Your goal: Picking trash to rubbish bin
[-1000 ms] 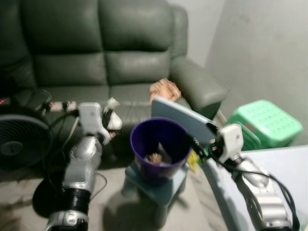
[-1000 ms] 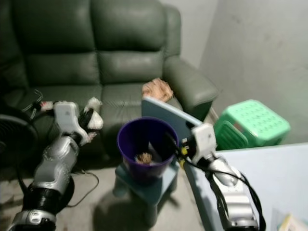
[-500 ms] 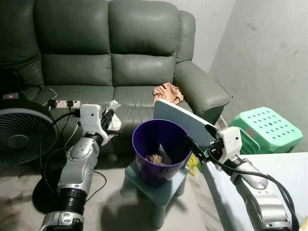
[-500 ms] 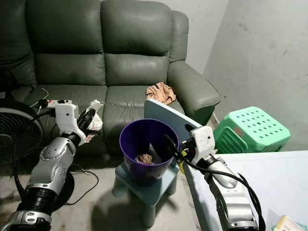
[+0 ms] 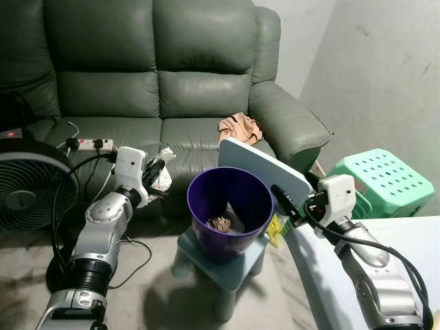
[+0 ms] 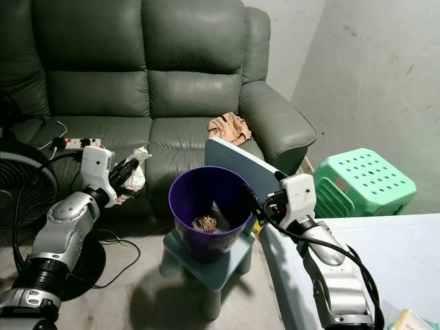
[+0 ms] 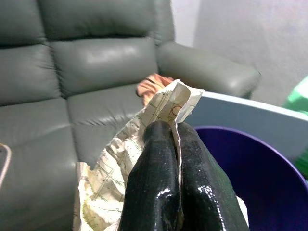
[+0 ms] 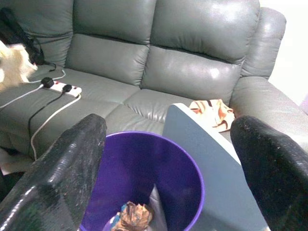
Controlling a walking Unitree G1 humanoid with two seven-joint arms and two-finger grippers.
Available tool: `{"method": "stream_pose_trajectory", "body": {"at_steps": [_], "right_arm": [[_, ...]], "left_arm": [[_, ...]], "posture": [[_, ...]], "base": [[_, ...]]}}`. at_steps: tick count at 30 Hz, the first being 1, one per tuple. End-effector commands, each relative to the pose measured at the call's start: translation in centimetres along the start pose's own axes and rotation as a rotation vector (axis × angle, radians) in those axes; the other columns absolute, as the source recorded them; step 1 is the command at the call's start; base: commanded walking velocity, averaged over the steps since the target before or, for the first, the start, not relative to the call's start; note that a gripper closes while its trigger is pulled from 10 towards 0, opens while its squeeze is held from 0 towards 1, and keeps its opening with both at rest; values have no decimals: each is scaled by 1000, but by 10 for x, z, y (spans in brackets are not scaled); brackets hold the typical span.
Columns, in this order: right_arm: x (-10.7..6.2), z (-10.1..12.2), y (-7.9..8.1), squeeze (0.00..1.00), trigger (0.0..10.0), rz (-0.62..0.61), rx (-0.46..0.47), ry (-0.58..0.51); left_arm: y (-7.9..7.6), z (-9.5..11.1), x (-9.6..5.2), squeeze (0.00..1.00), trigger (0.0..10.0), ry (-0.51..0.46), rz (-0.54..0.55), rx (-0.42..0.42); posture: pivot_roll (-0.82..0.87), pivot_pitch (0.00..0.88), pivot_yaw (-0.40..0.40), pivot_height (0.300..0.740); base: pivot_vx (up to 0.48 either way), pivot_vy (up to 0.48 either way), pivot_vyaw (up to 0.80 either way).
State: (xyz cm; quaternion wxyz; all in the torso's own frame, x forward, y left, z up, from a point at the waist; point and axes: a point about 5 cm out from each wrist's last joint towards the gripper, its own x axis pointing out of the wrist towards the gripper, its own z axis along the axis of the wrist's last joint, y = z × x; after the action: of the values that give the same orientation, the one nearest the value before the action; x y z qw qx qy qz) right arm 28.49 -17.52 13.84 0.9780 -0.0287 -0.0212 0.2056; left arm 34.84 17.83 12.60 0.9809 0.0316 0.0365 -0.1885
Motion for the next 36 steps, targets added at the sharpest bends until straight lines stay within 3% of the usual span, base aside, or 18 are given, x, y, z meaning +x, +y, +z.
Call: {"method": "stream_pose_trajectory", "body": {"at_steps": [1,15,36], "right_arm": [[-5,6,-5,0,10000,-26,0,-9],[-32,31,11,0,10000,80,23,-26],[-64,74,25,0,10000,168,64,-33]], "left_arm": [[-4,3,4,0,10000,7,-54,38],[-7,23,18,0,10000,-4,-193,33],[-17,67,45,0,10000,-59,-394,110]], "posture": [[-23,117,-105,740],[-71,244,-121,740],[-182,391,-133,740]], "base": [[0,0,0],[0,0,0],[0,0,0]]}}
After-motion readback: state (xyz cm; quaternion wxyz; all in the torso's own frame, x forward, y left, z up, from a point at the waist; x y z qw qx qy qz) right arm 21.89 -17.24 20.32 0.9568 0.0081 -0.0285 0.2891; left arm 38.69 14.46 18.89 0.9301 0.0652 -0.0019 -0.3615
